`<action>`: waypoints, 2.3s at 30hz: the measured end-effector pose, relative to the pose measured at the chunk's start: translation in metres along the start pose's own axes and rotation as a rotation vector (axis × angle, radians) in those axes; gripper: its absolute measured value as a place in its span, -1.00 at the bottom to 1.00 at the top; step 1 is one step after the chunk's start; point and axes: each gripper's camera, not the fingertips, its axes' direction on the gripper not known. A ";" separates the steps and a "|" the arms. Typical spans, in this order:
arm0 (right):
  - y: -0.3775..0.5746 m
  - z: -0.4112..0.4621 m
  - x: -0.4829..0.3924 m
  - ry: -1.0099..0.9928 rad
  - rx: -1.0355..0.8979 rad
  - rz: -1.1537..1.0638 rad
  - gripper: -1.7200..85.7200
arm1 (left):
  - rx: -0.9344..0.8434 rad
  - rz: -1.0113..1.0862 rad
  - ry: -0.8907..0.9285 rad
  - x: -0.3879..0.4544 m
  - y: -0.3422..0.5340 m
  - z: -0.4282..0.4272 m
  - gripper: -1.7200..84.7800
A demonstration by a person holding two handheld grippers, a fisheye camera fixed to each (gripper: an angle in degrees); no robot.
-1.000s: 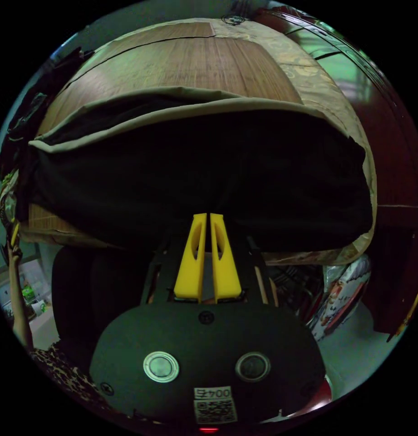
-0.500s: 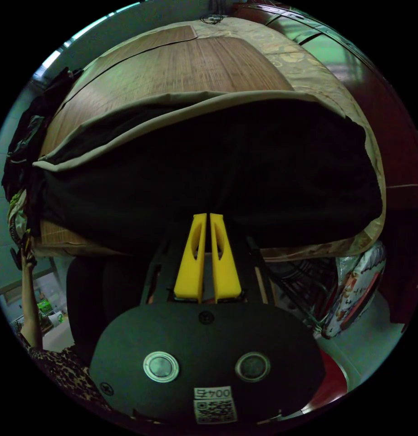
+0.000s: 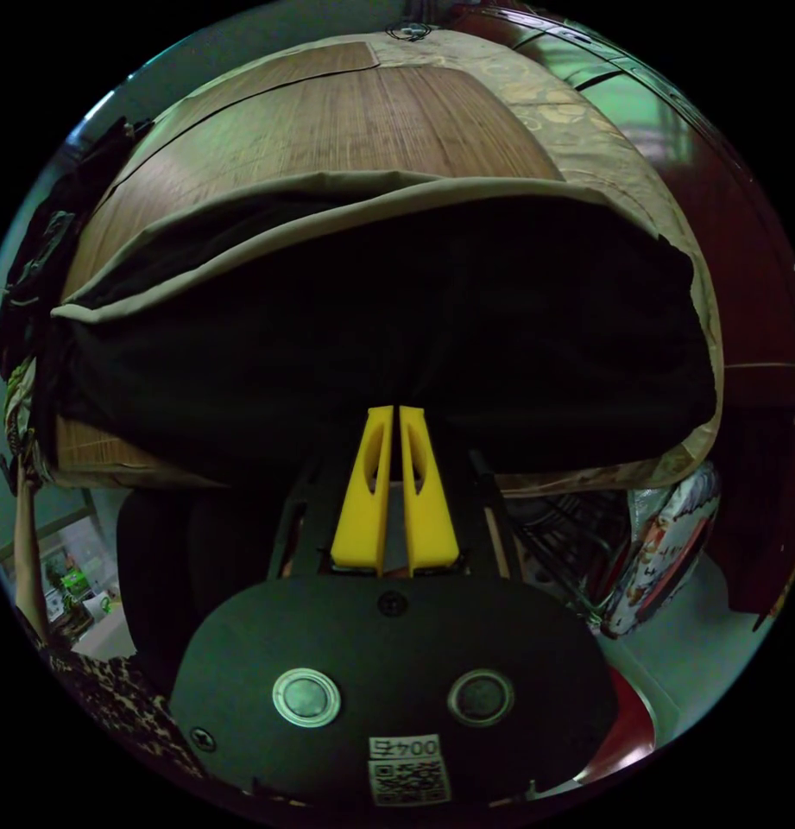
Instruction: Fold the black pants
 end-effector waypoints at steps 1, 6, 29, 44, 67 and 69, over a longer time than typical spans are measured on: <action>0.002 0.001 0.002 0.000 0.000 0.001 -0.92 | 0.002 -0.032 -0.008 -0.003 0.002 -0.001 -0.88; 0.009 0.005 0.010 -0.007 0.001 0.001 -0.93 | 0.115 -0.106 0.120 -0.007 0.023 -0.023 -0.79; 0.105 0.003 0.069 -0.279 0.043 -0.001 -0.76 | -0.042 0.891 0.014 0.401 0.236 -0.019 -0.70; 0.150 0.014 0.084 -0.407 0.077 0.003 -0.76 | -0.055 0.743 0.197 0.453 0.241 -0.012 -0.60; 0.127 0.006 0.075 -0.371 0.110 -0.018 -0.81 | -0.185 0.664 0.277 0.456 0.247 0.000 -0.94; 0.122 0.005 0.072 -0.371 0.114 -0.025 -0.82 | -0.195 0.650 0.283 0.441 0.251 -0.010 -0.94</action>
